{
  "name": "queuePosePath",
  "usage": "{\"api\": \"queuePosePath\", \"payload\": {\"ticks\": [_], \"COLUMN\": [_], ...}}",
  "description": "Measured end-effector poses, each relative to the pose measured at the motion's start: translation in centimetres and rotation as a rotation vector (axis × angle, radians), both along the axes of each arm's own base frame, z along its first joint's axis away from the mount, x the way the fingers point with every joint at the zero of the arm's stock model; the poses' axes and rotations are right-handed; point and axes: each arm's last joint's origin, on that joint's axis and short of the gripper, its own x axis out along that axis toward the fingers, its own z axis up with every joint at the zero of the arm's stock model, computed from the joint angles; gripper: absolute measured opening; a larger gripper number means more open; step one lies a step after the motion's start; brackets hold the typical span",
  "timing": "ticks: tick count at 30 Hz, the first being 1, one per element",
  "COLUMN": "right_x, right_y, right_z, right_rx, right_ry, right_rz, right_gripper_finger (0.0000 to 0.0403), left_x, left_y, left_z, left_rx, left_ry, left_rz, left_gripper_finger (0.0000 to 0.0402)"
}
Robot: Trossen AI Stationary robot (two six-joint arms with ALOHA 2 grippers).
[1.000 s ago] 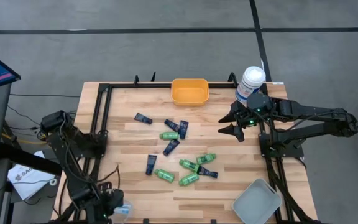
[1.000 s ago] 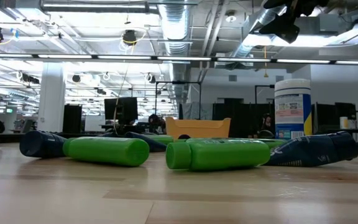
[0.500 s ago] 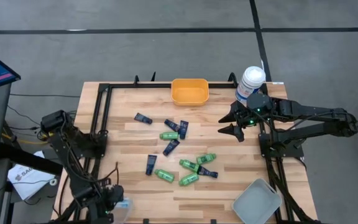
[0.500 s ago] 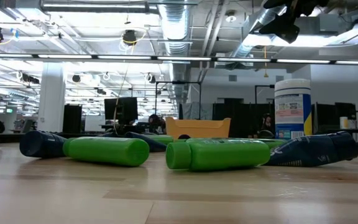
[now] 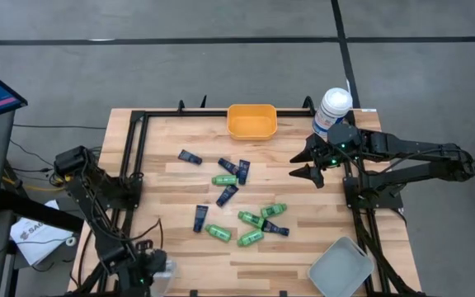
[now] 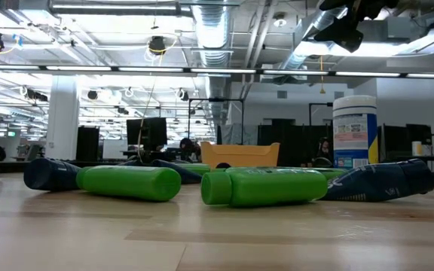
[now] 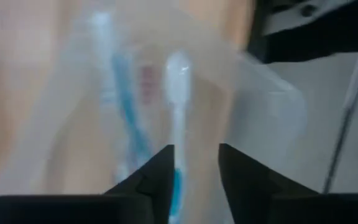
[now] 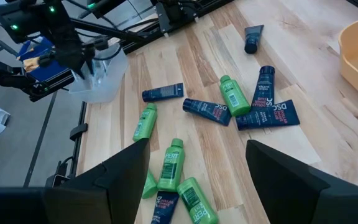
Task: Pick & Place Travel size toiletries
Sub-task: Put the light blue toothbrush into the transparent bin, then put the shave cream into the yellow bin
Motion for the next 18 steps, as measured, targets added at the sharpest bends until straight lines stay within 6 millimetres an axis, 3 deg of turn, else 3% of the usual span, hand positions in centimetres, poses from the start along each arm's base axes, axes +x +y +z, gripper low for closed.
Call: {"api": "queuePosePath", "payload": {"ticks": [4, 9, 14, 18], "right_x": [0.0, 0.0, 0.1, 0.1], "right_y": [0.0, 0.0, 0.0, 0.0], "right_z": [0.0, 0.1, 0.1, 0.2], "right_rx": [0.0, -0.007, -0.008, -0.01], "right_ry": [-0.001, -0.009, -0.014, -0.024], "right_rz": [0.0, 0.004, 0.004, 0.004], "right_gripper_finger": [0.0258, 0.0258, 0.0258, 0.0258], "left_x": [0.1, 0.5, 0.6, 0.9], "left_y": [-0.3, 1.0, 3.0, 5.5], "left_z": [0.5, 2.6, 5.9, 8.8], "left_rx": [-0.049, -0.109, -0.211, -0.215], "left_ry": [-0.028, -0.062, -0.138, -0.341], "left_rz": [-0.019, 0.018, 0.066, 0.149], "left_gripper_finger": [0.0182, 0.0242, 0.0251, 0.0234]}}
